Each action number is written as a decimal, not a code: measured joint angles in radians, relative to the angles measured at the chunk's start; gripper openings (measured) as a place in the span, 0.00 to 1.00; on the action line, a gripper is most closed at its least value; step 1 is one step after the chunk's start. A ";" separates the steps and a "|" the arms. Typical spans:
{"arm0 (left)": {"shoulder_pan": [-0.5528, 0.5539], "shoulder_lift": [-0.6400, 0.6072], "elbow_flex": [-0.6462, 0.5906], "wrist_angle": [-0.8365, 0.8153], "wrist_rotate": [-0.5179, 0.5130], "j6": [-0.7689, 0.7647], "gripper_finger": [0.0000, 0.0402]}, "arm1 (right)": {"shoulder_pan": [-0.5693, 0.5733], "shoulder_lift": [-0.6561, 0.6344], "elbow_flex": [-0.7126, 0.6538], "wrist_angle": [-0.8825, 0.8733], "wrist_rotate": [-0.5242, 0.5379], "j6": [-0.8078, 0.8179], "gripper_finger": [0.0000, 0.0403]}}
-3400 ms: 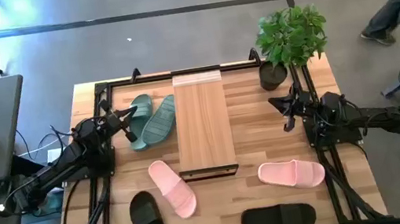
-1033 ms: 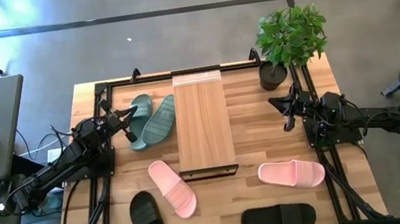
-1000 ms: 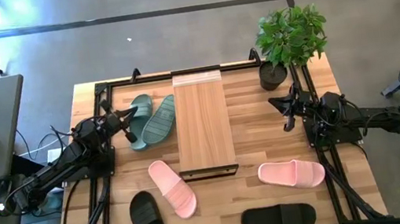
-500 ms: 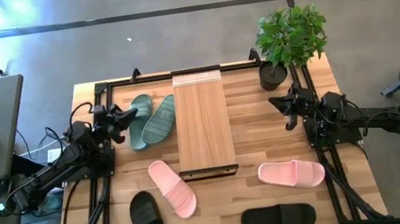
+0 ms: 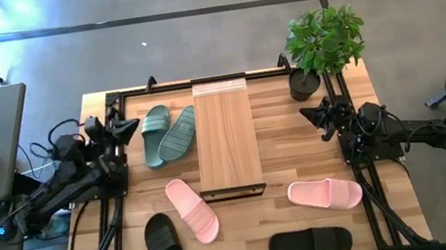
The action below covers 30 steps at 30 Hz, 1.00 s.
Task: Pick and place slides into the shelf
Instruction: Put the left black slide on the shelf
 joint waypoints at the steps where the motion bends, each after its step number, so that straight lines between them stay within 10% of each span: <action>1: 0.000 0.028 0.056 -0.097 -0.025 0.068 0.00 | 0.000 0.000 0.000 0.000 0.010 0.000 0.00; 16: 0.000 0.646 0.537 -0.786 -0.386 0.653 0.00 | 0.000 0.000 0.000 -0.008 0.059 -0.008 0.00; 25: -0.026 0.886 0.548 -0.886 0.335 0.598 0.00 | 0.000 0.000 0.000 -0.007 0.029 0.053 0.00; 30: -0.149 0.917 0.548 -1.040 0.380 0.553 0.00 | 0.000 0.000 0.000 -0.008 0.015 0.053 0.00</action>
